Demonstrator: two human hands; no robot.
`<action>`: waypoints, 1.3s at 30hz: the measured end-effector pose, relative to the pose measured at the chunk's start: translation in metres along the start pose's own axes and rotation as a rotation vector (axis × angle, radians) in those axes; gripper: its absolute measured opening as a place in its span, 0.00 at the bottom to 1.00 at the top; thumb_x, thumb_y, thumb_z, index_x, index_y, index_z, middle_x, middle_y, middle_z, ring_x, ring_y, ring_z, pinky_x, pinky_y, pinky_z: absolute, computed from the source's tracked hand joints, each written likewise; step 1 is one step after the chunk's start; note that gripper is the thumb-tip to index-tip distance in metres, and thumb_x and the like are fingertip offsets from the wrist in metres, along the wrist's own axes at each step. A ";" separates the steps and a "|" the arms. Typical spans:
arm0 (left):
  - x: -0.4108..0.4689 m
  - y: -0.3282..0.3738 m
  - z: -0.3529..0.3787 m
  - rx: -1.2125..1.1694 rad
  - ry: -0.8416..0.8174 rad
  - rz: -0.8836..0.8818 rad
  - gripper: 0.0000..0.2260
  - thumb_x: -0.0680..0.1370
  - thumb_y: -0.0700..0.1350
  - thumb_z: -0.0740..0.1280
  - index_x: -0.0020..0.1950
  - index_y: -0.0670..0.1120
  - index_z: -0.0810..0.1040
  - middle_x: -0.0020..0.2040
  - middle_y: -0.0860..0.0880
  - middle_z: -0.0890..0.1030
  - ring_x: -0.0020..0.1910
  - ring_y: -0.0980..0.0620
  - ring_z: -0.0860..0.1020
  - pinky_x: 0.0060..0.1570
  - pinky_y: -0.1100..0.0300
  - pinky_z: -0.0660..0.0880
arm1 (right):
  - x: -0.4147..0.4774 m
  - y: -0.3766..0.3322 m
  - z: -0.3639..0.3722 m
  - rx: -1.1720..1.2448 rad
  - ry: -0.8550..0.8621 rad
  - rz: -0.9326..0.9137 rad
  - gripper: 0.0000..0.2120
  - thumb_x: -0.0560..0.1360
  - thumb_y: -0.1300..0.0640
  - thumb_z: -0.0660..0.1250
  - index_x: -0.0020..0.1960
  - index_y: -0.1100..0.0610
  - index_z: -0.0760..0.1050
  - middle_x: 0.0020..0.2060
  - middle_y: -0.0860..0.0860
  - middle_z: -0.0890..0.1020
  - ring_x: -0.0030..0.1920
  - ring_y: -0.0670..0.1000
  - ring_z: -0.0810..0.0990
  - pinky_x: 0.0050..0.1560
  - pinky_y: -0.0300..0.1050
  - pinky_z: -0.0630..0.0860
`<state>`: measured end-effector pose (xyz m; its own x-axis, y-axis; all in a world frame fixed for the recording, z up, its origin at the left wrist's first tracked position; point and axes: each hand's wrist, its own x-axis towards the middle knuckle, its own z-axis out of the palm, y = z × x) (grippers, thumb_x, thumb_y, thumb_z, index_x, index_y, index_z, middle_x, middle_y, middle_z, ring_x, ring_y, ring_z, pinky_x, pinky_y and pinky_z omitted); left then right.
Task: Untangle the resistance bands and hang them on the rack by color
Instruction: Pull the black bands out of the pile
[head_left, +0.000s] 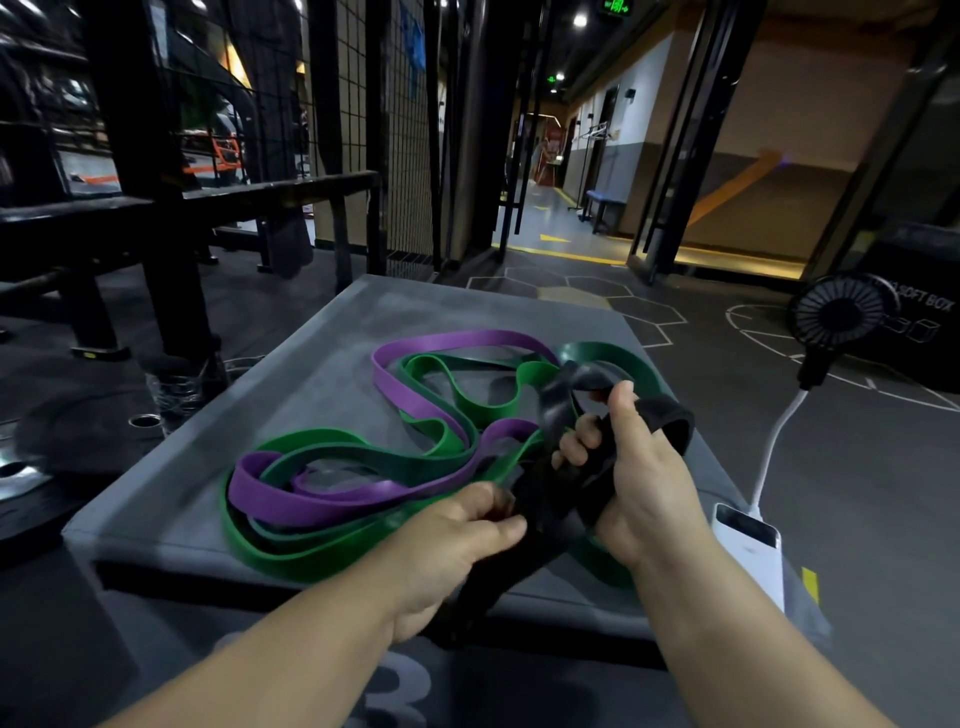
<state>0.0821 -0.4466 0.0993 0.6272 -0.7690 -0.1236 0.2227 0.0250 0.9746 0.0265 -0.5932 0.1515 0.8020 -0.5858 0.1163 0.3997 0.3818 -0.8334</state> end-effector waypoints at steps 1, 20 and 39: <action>-0.001 0.003 0.001 -0.038 0.001 0.011 0.11 0.73 0.42 0.71 0.53 0.40 0.77 0.54 0.38 0.82 0.55 0.41 0.80 0.57 0.51 0.76 | -0.001 -0.001 0.001 -0.008 -0.011 -0.023 0.16 0.71 0.45 0.65 0.47 0.56 0.66 0.28 0.50 0.67 0.27 0.48 0.68 0.36 0.46 0.69; -0.025 0.065 -0.062 0.413 0.093 0.030 0.10 0.77 0.42 0.69 0.54 0.44 0.70 0.40 0.50 0.80 0.34 0.57 0.73 0.33 0.66 0.69 | 0.016 -0.023 -0.041 -0.392 -0.066 -0.059 0.13 0.75 0.48 0.64 0.39 0.56 0.68 0.27 0.51 0.64 0.27 0.49 0.64 0.32 0.45 0.66; -0.015 0.063 -0.052 -0.426 -0.125 0.320 0.18 0.58 0.49 0.83 0.40 0.45 0.81 0.34 0.48 0.76 0.33 0.53 0.75 0.33 0.62 0.75 | -0.015 0.007 -0.014 -0.969 -0.546 0.178 0.08 0.77 0.51 0.67 0.42 0.51 0.71 0.24 0.44 0.73 0.27 0.45 0.71 0.32 0.39 0.70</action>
<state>0.1260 -0.4005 0.1530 0.6257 -0.7498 0.2152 0.3341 0.5069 0.7946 0.0108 -0.5912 0.1363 0.9951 -0.0964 -0.0235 -0.0626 -0.4264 -0.9023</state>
